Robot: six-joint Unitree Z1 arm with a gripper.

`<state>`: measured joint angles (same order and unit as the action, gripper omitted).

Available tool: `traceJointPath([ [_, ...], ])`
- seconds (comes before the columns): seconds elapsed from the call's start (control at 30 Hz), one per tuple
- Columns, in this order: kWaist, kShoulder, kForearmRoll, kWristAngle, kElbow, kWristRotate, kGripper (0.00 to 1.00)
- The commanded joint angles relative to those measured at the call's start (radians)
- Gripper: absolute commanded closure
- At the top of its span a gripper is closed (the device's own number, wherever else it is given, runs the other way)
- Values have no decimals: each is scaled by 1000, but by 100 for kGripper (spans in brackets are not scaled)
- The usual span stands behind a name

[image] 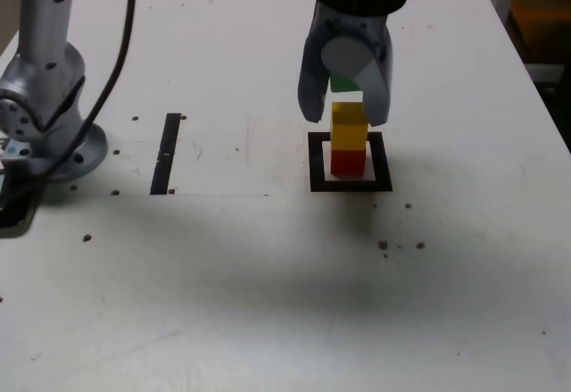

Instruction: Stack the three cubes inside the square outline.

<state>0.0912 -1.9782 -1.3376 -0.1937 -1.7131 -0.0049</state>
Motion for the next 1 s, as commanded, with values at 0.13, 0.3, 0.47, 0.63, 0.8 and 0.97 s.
traceJointPath([
  [0.13, 1, -6, -1, -22, 1, 5, 73],
  [0.3, 9, -9, 1, -35, -3, 5, 73],
  [0.47, 14, -14, 3, -44, -5, 5, 73],
  [0.63, 15, -18, 10, -54, -1, 10, 73],
  [0.8, 15, -23, 17, -59, 8, 15, 72],
  [0.97, 15, -34, 32, -74, 21, 26, 71],
])
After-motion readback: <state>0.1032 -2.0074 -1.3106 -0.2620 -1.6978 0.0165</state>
